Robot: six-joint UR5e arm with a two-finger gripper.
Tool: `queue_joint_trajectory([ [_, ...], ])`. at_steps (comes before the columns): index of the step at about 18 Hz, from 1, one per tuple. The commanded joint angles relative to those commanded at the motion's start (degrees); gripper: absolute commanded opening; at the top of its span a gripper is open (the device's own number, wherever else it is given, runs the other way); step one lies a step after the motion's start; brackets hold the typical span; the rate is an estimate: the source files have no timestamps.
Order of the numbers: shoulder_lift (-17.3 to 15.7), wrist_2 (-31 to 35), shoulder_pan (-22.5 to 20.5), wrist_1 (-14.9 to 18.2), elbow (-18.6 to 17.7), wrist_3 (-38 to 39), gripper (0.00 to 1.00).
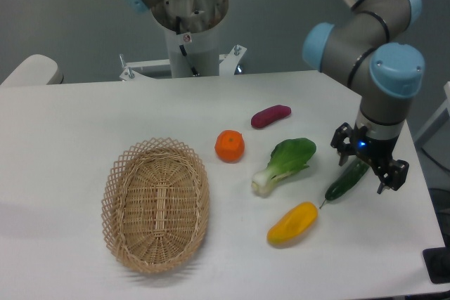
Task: Place the cucumber on the table
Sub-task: 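Open the gripper to release the cucumber and raise it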
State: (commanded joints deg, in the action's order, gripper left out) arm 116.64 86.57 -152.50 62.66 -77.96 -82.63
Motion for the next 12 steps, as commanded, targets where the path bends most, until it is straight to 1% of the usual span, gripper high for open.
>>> queue_joint_trajectory([
  [2,-0.1,0.0,1.5,0.0,0.1,3.0,1.00],
  [5,-0.1,0.4,2.5,0.0,-0.2,5.3,1.00],
  [12,0.0,0.4,2.6,0.0,0.0,5.5,1.00],
])
